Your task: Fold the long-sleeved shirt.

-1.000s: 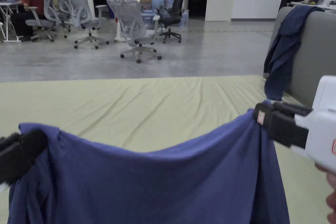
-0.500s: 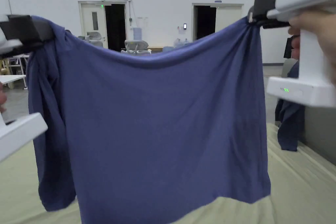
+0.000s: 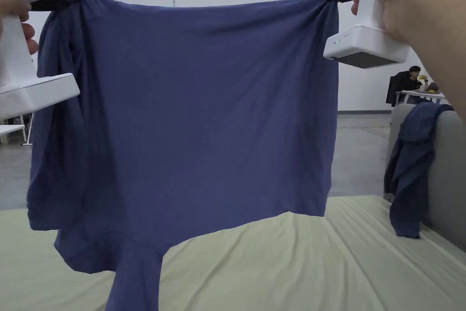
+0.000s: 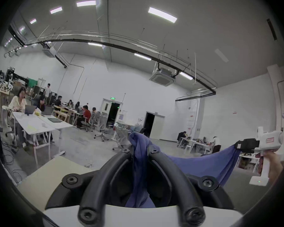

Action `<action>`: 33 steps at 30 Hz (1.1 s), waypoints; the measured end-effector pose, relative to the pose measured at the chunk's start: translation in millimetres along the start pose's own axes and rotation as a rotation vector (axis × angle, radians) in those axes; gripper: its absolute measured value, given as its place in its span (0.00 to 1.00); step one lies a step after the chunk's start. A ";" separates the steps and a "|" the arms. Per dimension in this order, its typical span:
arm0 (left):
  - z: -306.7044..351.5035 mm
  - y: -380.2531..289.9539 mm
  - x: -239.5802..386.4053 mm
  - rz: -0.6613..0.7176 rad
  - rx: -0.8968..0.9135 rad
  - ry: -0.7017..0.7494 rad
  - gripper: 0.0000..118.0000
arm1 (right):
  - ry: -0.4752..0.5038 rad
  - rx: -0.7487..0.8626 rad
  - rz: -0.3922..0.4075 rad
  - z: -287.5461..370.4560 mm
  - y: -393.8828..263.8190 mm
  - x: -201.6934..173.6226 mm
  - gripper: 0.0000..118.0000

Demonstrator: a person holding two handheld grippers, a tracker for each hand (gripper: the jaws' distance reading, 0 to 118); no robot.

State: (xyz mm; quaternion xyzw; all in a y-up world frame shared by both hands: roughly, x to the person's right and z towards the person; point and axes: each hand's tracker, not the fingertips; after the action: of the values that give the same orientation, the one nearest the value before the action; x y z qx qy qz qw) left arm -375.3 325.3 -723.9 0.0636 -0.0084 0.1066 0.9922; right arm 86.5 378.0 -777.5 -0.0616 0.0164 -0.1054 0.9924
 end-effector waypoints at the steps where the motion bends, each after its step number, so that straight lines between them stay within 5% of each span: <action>1: -4.2 -3.3 1.6 -0.022 -0.012 0.009 0.10 | -0.011 -0.005 0.000 -5.7 -6.2 2.5 0.04; 6: -22.0 -53.0 0.0 -0.075 -0.060 -0.013 0.10 | -0.039 -0.068 0.049 -39.9 -70.8 23.8 0.04; 18: -17.6 -346.5 -61.8 0.183 -0.450 0.087 0.10 | -0.088 -0.472 0.012 -116.0 -350.1 102.6 0.04; 23: 41.0 -369.4 -66.0 0.182 -0.410 0.060 0.10 | -0.057 -0.480 0.018 -78.3 -398.7 115.6 0.04; 26: 92.5 -355.9 -55.9 0.071 -0.381 0.018 0.10 | -0.025 -0.443 0.065 -36.7 -410.2 122.9 0.04; 33: 232.7 -355.6 -48.5 0.059 -0.521 -0.052 0.10 | 0.024 -0.421 0.093 110.0 -446.5 143.6 0.04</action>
State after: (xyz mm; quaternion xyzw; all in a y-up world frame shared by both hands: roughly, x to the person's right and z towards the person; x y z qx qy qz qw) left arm -347.8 -59.3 -538.8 -0.1917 -0.0628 0.1282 0.9710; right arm 139.4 -72.4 -615.1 -0.2652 0.0527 -0.0543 0.9612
